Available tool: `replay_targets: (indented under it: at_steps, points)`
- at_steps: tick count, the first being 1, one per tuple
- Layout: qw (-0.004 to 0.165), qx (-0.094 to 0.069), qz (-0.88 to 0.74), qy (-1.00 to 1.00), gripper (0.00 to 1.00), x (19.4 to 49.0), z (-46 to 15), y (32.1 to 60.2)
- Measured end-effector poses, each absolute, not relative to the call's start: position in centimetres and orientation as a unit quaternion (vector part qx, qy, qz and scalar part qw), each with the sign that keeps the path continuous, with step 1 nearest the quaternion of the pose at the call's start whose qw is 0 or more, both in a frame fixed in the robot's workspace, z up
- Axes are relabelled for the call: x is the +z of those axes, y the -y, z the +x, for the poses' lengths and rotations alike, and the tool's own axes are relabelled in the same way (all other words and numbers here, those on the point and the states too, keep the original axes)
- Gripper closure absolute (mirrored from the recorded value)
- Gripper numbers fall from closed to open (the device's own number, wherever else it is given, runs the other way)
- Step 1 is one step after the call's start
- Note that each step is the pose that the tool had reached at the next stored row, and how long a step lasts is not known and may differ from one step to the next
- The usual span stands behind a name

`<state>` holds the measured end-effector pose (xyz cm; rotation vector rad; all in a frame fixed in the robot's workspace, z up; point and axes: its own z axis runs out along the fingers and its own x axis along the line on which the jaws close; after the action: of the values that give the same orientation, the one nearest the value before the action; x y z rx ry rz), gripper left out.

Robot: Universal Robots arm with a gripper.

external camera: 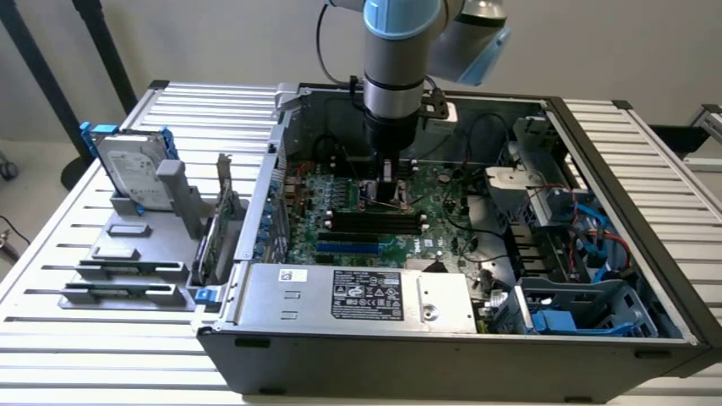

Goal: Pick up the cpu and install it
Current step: 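Place the cpu into insertion slot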

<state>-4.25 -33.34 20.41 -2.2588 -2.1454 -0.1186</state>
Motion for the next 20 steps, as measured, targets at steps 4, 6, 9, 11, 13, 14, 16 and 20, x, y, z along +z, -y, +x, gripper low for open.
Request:
replay_targets:
  at_steps: [4,6,9,11,13,14,16,20]
  points:
    - [0.011,-0.039,-0.724,0.688,0.46,20.26,-4.29,33.28]
    - [0.011,-0.039,-0.724,0.689,0.46,20.19,-4.30,33.25]
    - [0.010,-0.040,-0.723,0.689,0.46,20.12,-4.31,33.23]
    - [0.010,-0.040,-0.723,0.690,0.46,20.08,-4.32,33.22]
    - [0.009,-0.041,-0.723,0.690,0.46,20.05,-4.34,33.22]
    - [0.009,-0.041,-0.722,0.690,0.46,20.03,-4.35,33.22]
    - [0.009,-0.041,-0.722,0.690,0.46,20.00,-4.40,33.22]
    - [0.009,-0.041,-0.721,0.692,0.46,19.96,-4.45,33.22]
